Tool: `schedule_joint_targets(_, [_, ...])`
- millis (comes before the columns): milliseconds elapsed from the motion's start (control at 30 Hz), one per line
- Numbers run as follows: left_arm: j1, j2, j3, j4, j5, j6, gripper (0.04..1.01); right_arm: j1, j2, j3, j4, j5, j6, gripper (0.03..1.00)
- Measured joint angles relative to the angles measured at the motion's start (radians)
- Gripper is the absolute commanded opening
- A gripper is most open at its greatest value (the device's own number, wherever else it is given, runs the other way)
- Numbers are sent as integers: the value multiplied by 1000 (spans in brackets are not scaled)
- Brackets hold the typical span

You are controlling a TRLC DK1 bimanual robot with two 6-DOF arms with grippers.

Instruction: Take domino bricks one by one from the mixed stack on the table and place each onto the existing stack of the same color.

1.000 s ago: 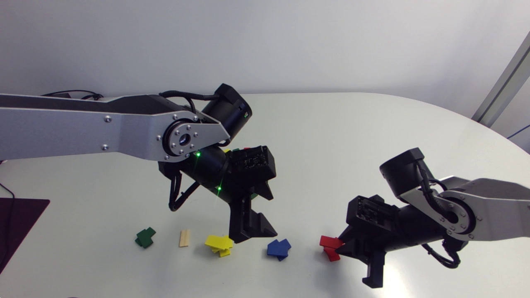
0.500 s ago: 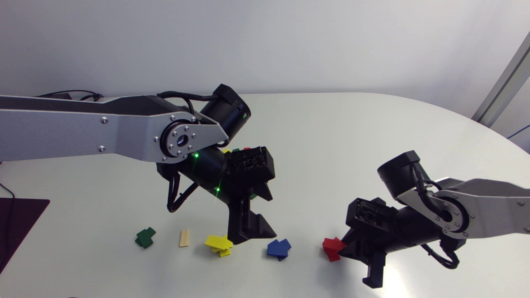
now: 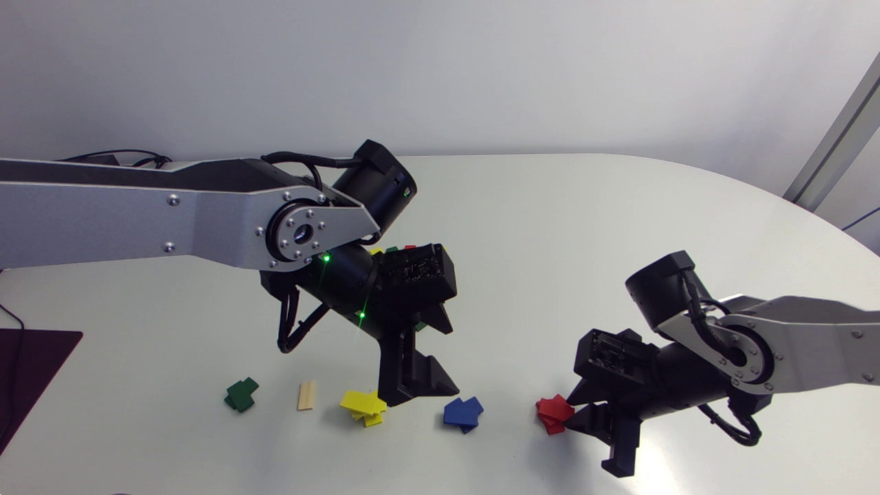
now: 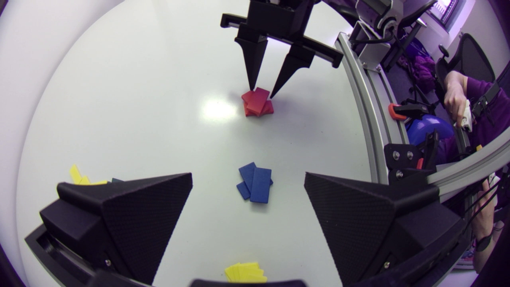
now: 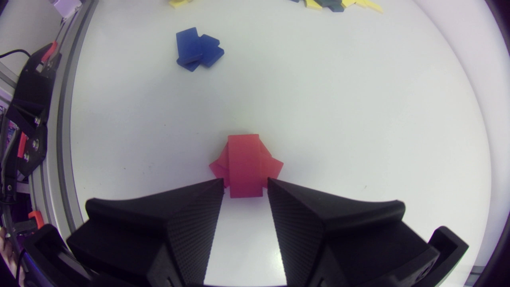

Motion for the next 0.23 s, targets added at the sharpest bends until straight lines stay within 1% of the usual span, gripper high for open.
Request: schedule_joint_targets(233, [0,0,0,0,0,-10,1003,0,0,13,0,0,0,510])
